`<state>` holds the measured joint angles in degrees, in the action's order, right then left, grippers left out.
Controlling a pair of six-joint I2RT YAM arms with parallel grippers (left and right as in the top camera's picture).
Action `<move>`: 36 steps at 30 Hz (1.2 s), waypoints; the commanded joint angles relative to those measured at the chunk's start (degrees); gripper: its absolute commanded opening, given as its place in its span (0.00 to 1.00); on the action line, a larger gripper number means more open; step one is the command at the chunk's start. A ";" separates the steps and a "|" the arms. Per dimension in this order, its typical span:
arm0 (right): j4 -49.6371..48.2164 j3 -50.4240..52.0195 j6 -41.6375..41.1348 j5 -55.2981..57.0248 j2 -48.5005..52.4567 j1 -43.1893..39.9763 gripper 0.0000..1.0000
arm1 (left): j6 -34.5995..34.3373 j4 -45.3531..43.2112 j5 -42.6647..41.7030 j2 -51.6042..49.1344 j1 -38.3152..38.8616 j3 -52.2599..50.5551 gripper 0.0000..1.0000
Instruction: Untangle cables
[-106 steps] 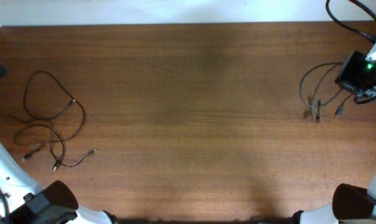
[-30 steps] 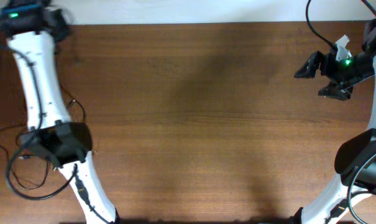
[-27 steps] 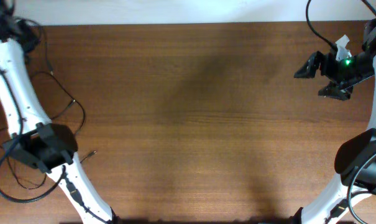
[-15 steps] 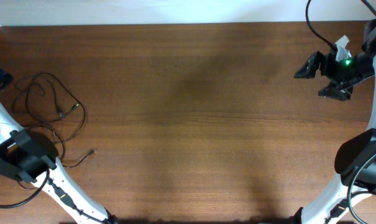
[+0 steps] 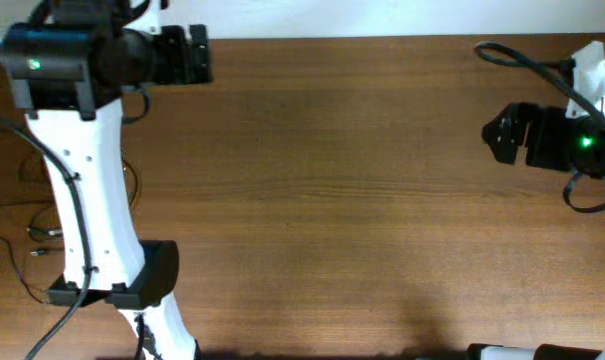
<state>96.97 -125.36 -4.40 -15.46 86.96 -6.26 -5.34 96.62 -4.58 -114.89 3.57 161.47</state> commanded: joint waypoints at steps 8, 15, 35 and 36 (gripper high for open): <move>0.20 -0.17 -4.26 8.46 0.57 5.88 0.98 | 0.90 0.09 -0.57 -0.48 1.11 -0.20 0.99; -3.52 0.33 -4.17 8.24 0.63 6.73 0.99 | 0.92 0.09 -0.57 -0.48 1.11 -0.17 0.99; -95.41 114.81 -2.95 12.66 -80.26 11.10 0.99 | 0.90 0.09 -0.57 -0.48 1.11 -0.17 0.99; -95.71 116.43 -2.95 14.16 -81.72 11.10 0.99 | 0.90 0.09 -0.57 -0.48 1.11 -0.20 0.99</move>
<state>2.04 -11.77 -7.49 -5.13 7.92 5.23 -5.13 96.66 -4.58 -115.04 4.54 161.36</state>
